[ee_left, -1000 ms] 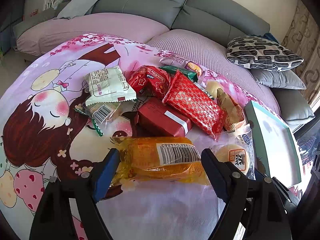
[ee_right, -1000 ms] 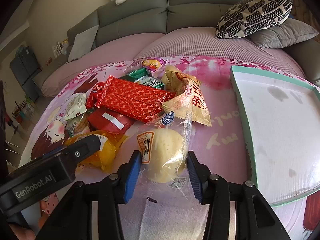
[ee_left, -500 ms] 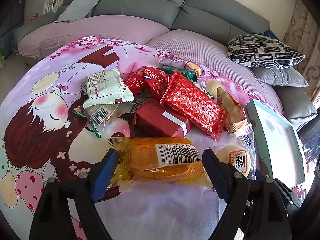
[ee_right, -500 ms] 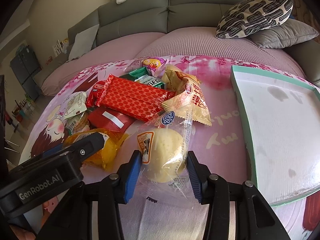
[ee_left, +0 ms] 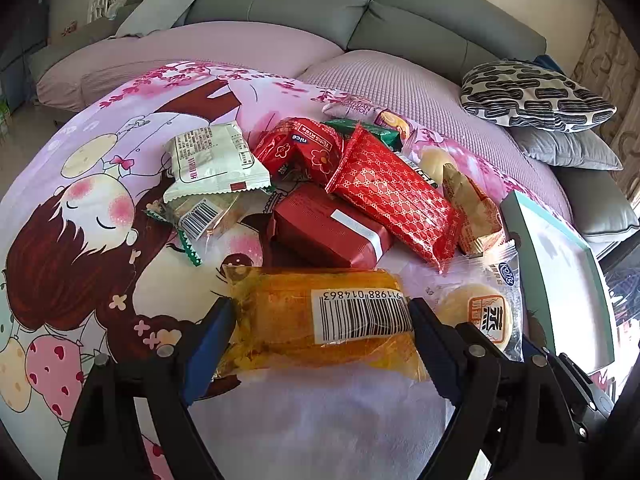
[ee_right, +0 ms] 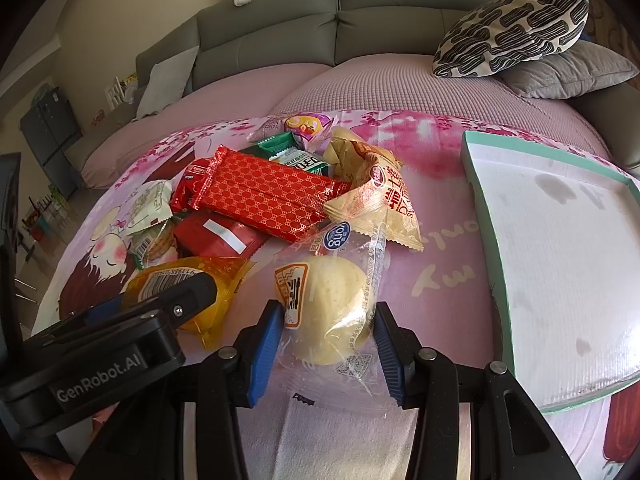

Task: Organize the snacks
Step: 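Lift and carry the bun with the right gripper while the left carries the cake to the teal tray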

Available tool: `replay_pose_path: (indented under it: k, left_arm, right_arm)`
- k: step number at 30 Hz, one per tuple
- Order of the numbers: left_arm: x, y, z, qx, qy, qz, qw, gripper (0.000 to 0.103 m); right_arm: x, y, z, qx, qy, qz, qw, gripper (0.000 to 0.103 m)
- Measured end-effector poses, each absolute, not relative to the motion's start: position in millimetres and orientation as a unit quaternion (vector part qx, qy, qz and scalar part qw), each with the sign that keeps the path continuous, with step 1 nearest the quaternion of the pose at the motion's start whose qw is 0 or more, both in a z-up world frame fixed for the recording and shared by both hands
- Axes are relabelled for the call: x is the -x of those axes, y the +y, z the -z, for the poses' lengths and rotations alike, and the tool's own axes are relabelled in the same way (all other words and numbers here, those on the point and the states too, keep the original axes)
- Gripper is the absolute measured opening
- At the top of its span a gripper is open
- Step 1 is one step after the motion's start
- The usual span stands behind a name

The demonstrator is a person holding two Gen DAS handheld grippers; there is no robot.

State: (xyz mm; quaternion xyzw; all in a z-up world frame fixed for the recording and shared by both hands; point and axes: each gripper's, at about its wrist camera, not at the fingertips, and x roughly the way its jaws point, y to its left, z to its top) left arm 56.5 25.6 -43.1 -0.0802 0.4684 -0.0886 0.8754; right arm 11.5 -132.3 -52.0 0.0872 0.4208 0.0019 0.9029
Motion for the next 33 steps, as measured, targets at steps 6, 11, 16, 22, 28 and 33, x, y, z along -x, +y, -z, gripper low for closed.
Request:
replay_pose_path:
  k: [6, 11, 16, 22, 28, 33]
  left_arm:
    - [-53.7, 29.6, 36.9, 0.091, 0.46, 0.095, 0.878, 0.084]
    - [-49.6, 31.5, 27.7, 0.097, 0.447, 0.1, 0.884, 0.082]
    - [-45.0, 33.3, 17.2, 0.101, 0.431, 0.102, 0.891, 0.082]
    - [-46.2, 25.0, 4.7, 0.095, 0.42, 0.109, 0.896, 0.082]
    - [-59.6, -12.2, -11.8, 0.074, 0.414, 0.143, 0.896, 0.082]
    - [-73.0, -62.6, -28.7, 0.049, 0.403, 0.194, 0.893, 0.082]
  right_arm:
    - [-8.5, -133.0, 46.3, -0.086, 0.412, -0.001, 0.907, 0.046]
    - [-3.3, -137.3, 37.1, -0.092, 0.4, -0.001, 0.912, 0.046]
    - [3.6, -142.1, 23.2, -0.102, 0.379, -0.004, 0.92, 0.046]
    - [7.7, -157.6, 14.0, -0.113, 0.364, 0.018, 0.924, 0.046]
    - [16.6, -194.8, -3.6, -0.135, 0.331, 0.067, 0.932, 0.046]
    - [18.0, -241.4, -11.6, -0.151, 0.319, 0.128, 0.927, 0.046]
